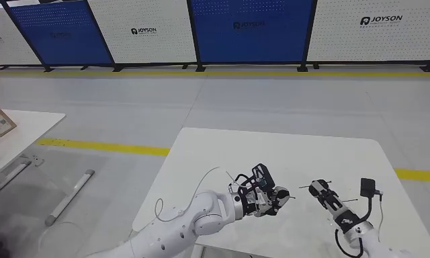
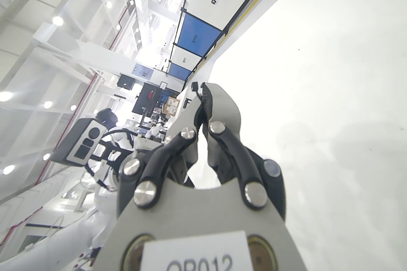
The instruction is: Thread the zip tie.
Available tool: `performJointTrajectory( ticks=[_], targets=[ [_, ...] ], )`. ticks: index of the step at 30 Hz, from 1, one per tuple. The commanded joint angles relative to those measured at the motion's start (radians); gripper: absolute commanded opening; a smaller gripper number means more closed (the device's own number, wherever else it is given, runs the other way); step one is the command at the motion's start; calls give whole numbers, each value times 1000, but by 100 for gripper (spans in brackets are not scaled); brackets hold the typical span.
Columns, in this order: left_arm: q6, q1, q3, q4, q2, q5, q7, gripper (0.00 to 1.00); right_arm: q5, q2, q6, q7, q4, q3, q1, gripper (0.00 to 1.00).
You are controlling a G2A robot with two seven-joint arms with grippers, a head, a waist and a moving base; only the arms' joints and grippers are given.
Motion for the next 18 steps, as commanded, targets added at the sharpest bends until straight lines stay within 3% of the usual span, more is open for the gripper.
performJointTrajectory(
  ticks=[1,10,18],
  targets=[
    [0,0,0,0,0,0,0,0,0,0,0,0,0,0,0,0],
    [0,0,0,0,0,0,0,0,-35,-13,48,64,32,-59,40,0],
    [0,0,0,0,0,0,0,0,1,-19,25,66,41,-59,44,0]
  ],
)
